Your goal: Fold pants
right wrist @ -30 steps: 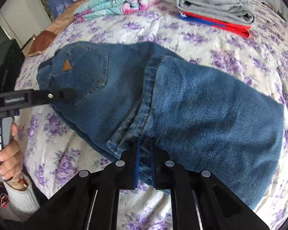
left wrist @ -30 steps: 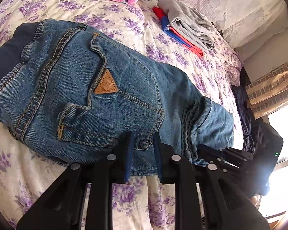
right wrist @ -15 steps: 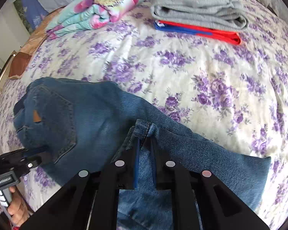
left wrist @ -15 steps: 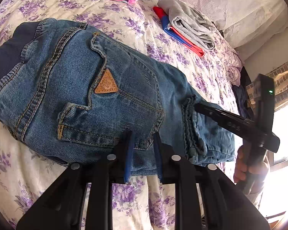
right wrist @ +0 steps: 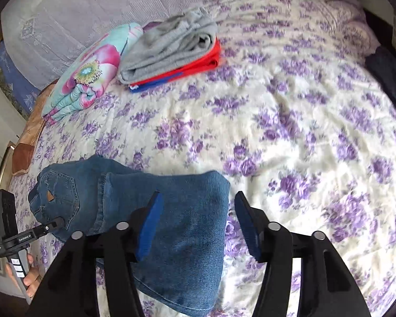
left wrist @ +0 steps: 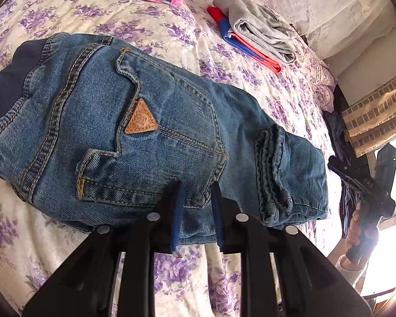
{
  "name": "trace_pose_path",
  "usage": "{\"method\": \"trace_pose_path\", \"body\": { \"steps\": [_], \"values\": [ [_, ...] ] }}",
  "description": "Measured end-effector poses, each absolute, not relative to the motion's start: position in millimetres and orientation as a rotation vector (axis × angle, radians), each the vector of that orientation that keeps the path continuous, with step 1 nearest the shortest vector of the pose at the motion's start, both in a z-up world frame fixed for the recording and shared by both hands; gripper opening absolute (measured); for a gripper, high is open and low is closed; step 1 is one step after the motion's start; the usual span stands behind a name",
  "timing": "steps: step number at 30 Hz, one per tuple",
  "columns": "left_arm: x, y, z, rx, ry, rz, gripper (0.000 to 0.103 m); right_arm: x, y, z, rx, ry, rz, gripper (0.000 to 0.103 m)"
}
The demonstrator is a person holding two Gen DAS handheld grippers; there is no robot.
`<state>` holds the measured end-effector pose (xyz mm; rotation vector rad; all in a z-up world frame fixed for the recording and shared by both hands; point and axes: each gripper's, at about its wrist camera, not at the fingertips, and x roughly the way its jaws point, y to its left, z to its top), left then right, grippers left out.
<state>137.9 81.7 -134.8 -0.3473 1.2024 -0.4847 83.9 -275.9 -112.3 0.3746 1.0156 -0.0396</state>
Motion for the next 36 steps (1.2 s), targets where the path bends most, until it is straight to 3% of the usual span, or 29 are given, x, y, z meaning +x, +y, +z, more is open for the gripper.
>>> {"method": "trace_pose_path", "body": {
  "steps": [3,6,7,9,10,14,20,22,24,27,28,29,30,32,33,36],
  "values": [
    [138.7,82.6,-131.3,-0.354,1.206,-0.483,0.020,95.2,-274.4,-138.9,0.342,1.054,-0.068,0.044],
    [128.8,98.2,-114.5,-0.399,1.164,-0.483,0.025,83.7,-268.1,-126.7,0.310,1.011,-0.088,0.044],
    [121.8,108.4,-102.8,-0.404,1.121,-0.468,0.031,73.8,-263.2,-117.8,0.280,0.981,-0.108,0.044],
    [106.6,135.1,-78.2,-0.409,1.034,-0.376,0.065,49.2,-258.5,-100.0,0.274,0.897,-0.116,0.048],
    [99.4,148.4,-68.5,-0.405,1.003,-0.315,0.068,34.2,-257.2,-92.0,0.293,0.852,-0.107,0.056],
    [86.1,192.8,-59.7,-0.472,0.986,-0.195,0.070,-0.7,-243.2,-83.4,0.313,0.770,0.001,0.061],
    [101.0,201.5,-108.1,-0.659,1.105,-0.216,0.077,-19.6,-227.1,-85.7,0.272,0.796,0.076,0.061],
    [104.6,196.5,-121.9,-0.701,1.109,-0.203,0.081,-26.8,-231.6,-84.2,0.279,0.786,0.064,0.061],
    [109.8,193.9,-133.3,-0.708,1.078,-0.107,0.092,-32.4,-238.2,-84.4,0.302,0.779,0.054,0.061],
    [132.7,191.5,-154.0,-0.718,1.072,-0.031,0.097,-37.8,-244.2,-87.7,0.331,0.781,0.051,0.061],
    [139.5,189.2,-152.3,-0.705,1.057,-0.017,0.097,-39.2,-244.2,-89.4,0.335,0.785,0.053,0.061],
    [147.1,186.1,-147.8,-0.680,1.053,-0.008,0.089,-40.3,-243.4,-91.2,0.336,0.792,0.056,0.061],
    [151.9,183.3,-143.8,-0.673,1.055,-0.030,0.060,-41.1,-242.2,-93.0,0.335,0.800,0.058,0.061],
    [150.9,175.9,-130.6,-0.650,1.026,-0.040,0.046,-42.5,-237.9,-97.1,0.331,0.817,0.066,0.061],
    [145.6,171.1,-120.8,-0.614,0.984,-0.039,0.040,-41.6,-234.6,-100.0,0.329,0.829,0.078,0.061],
    [128.8,151.1,-99.7,-0.465,0.885,-0.037,0.040,-24.0,-215.5,-111.3,0.345,0.904,0.164,0.061]
  ]
}}
